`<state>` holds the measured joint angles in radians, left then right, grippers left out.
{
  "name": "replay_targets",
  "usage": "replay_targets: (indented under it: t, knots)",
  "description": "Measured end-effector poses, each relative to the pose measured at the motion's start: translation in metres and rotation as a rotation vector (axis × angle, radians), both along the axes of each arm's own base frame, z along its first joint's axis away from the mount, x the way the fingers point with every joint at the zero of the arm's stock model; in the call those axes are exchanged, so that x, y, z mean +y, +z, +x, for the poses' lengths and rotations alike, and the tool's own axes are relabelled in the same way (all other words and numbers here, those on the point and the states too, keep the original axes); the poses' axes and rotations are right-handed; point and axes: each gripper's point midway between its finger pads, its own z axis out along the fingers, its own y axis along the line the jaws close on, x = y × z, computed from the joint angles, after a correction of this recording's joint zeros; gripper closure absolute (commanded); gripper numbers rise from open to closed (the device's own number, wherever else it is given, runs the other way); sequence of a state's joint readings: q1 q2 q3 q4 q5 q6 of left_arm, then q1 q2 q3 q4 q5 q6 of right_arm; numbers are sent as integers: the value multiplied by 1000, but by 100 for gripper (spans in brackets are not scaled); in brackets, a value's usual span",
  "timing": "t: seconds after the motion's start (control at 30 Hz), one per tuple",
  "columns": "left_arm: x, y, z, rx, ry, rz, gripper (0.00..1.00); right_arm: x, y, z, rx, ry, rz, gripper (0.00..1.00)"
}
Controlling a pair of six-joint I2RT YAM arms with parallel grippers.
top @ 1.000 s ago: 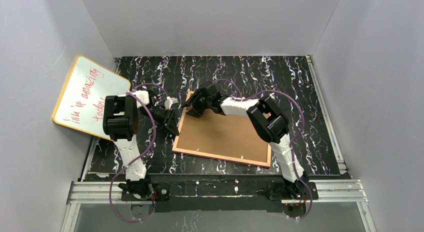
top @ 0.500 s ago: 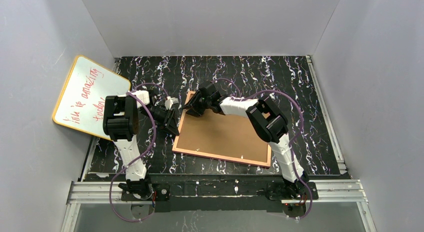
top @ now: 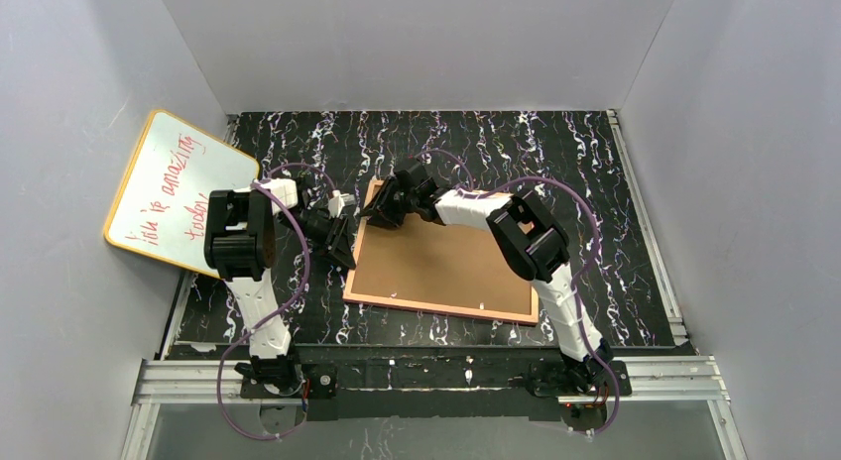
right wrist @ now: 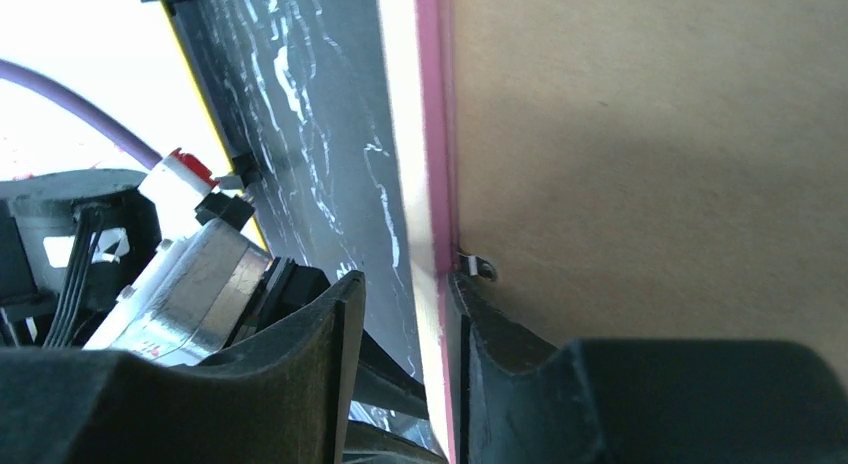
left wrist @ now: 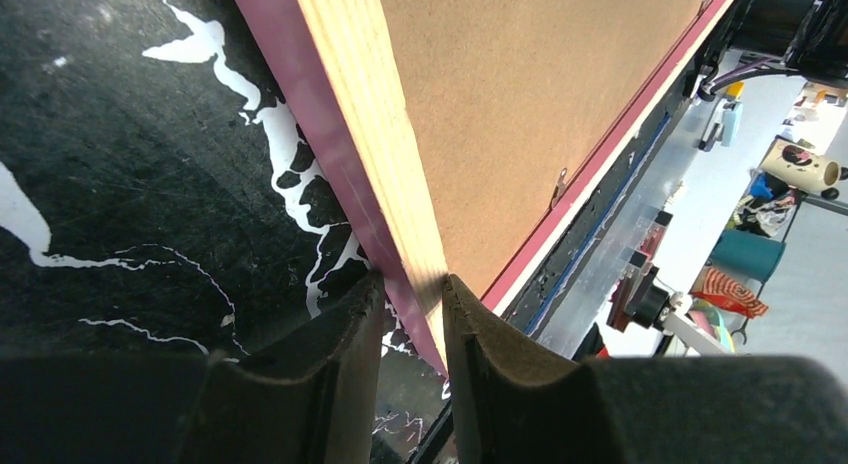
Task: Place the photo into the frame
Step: Install the photo frame at the center of the board, then turn over the photo frame at the center of the board.
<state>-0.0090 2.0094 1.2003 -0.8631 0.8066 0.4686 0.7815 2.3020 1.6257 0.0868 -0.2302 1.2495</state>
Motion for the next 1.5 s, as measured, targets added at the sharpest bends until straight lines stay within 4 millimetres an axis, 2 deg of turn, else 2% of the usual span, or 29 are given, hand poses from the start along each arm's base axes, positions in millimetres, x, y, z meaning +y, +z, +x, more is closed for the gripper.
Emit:
replay_targets:
  t: [0.13,0.2,0.33,0.47,0.53,0.57,0.63,0.73,0.77,0.83,0.9,1.13,1.17,1.3,1.5]
  knots:
    - [5,4,5,-22,-16,16,71,3,12,-3,-70,78,23,35]
    - [13,7,17,-62,-17,35,68,-1,25,-12,-112,130,31,30]
    - [38,24,48,-165,9,54,55,-25,78,-44,-232,244,38,23]
    - [54,49,56,-230,10,61,42,-57,144,-83,-435,360,23,21]
    - [55,62,52,-256,-8,62,34,-69,157,-103,-520,419,-20,19]
    - [55,70,49,-273,-21,62,26,-74,158,-115,-554,457,-51,18]
    - [54,85,40,-301,-52,59,21,-82,146,-140,-597,535,-123,17]
    - [55,103,28,-339,-90,63,19,-96,102,-180,-594,685,-252,23]
    - [55,107,25,-350,-101,67,18,-100,90,-190,-586,723,-287,24]
    - [57,113,19,-376,-123,81,11,-115,64,-210,-567,808,-377,26]
    - [60,117,13,-397,-142,101,10,-126,48,-223,-563,868,-449,30]
    - [67,117,-9,-404,-184,149,7,-134,21,-232,-627,961,-604,45]
    - [68,115,-11,-401,-188,153,2,-135,16,-233,-635,974,-629,46]
    - [69,108,-21,-383,-196,161,2,-142,-7,-235,-634,1026,-728,49]
    - [69,118,-29,-437,-200,176,2,-135,-10,-231,-694,1049,-790,50]
